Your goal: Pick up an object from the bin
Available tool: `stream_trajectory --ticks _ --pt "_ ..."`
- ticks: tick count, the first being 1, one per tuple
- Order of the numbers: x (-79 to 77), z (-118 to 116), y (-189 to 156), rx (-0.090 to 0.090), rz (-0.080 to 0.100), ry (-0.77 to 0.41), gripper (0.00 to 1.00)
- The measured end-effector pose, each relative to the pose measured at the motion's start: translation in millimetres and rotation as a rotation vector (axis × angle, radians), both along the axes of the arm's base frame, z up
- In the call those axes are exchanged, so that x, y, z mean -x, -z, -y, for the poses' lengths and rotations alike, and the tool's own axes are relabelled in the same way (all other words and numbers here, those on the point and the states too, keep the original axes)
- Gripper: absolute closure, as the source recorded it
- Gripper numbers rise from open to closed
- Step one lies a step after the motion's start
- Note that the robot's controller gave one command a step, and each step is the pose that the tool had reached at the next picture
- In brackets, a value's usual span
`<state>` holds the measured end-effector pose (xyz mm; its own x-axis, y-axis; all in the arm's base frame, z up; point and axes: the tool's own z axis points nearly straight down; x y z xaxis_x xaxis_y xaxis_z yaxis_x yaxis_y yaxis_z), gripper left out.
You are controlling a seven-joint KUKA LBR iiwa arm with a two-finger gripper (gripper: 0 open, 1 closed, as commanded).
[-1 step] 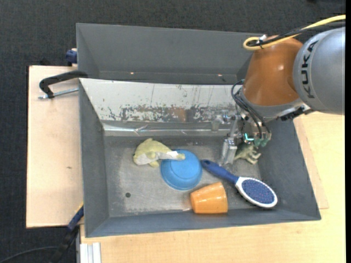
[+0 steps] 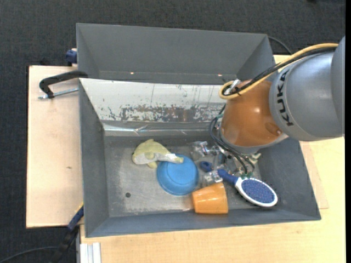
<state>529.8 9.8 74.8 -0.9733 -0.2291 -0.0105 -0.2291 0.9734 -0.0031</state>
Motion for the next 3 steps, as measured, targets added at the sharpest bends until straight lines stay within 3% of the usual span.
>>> stream_trajectory --ticks 1,2,3 --pt "22.3 69.2 -9.9 -0.004 0.009 0.200 0.00" --pt "17.0 66.5 -12.7 -0.008 0.029 0.198 1.00" --pt "-6.5 81.4 -154.9 -0.002 0.005 0.216 1.00"
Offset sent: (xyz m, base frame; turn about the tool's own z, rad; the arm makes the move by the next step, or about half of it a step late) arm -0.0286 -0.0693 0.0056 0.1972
